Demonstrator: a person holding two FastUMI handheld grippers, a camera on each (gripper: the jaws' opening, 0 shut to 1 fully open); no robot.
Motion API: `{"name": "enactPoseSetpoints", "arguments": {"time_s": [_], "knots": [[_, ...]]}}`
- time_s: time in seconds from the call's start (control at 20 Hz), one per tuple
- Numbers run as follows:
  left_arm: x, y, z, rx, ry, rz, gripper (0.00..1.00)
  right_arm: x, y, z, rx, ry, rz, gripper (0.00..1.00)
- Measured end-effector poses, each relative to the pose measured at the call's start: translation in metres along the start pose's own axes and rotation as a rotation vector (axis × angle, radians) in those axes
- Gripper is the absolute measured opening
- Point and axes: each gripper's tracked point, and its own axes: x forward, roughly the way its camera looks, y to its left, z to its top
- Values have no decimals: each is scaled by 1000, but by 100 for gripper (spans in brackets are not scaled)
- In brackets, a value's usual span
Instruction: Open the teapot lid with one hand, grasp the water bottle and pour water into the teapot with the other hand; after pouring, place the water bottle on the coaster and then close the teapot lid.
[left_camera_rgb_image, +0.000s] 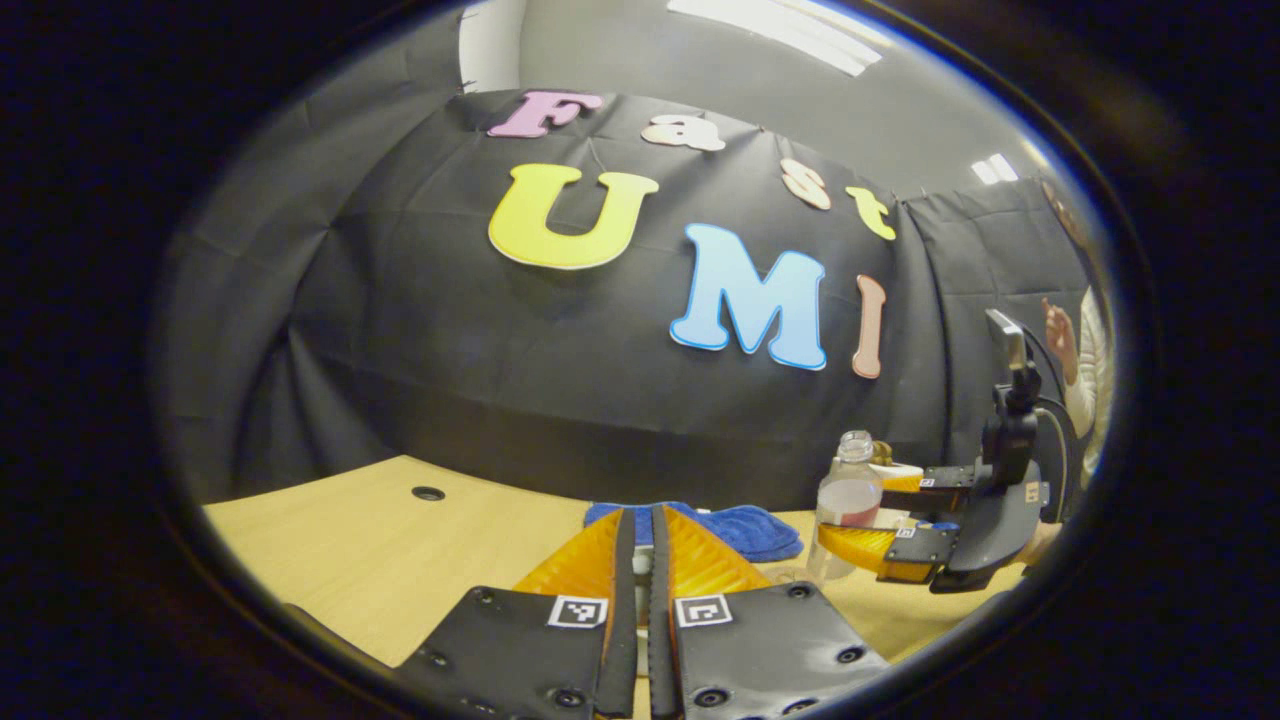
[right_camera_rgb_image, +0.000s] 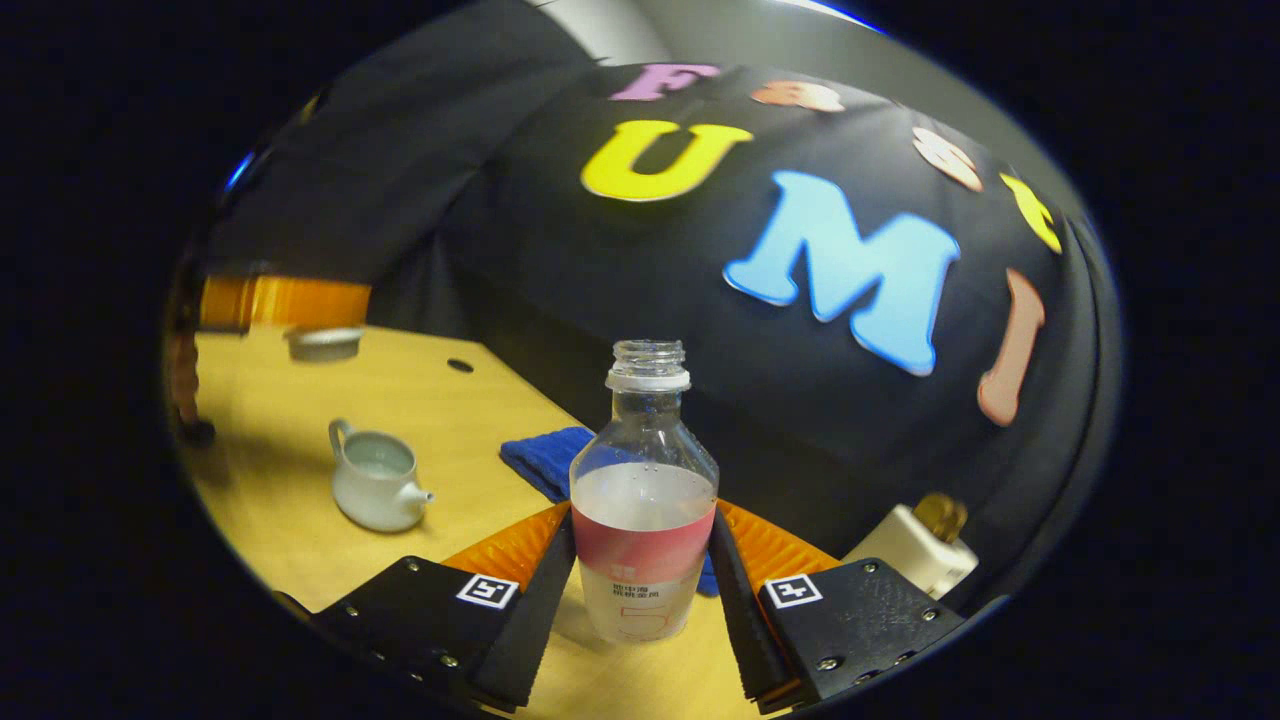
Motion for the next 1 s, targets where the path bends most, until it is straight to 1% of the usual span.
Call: {"name": "enactPoseSetpoints", "arguments": {"time_s": [0.1,0.15,0.2,0.25,0.35,0.45,0.55,0.65,0.9,1.0], "knots": [[3,-8,1,-3,-2,7,12,8,-16,-10,129,-3,-6,75],[5,-9,0,6,1,11,11,13,-19,-17,194,-3,13,75],[8,-12,-2,10,5,13,11,20,-20,-27,236,5,21,75],[10,-15,-5,10,12,14,11,27,-22,-36,259,13,12,75],[14,-20,-10,16,31,14,11,33,-25,-46,249,16,-12,75],[15,-16,-11,29,36,31,11,38,-20,-49,289,10,8,75],[18,-12,-21,38,65,43,11,43,-19,-53,257,4,-5,75],[17,-21,-38,26,97,38,11,47,-18,-51,254,-17,-7,75],[21,-21,-42,27,107,47,12,47,-21,-54,290,-58,-15,75],[23,-25,-45,41,112,45,11,47,-20,-54,294,-67,-21,75]]}}
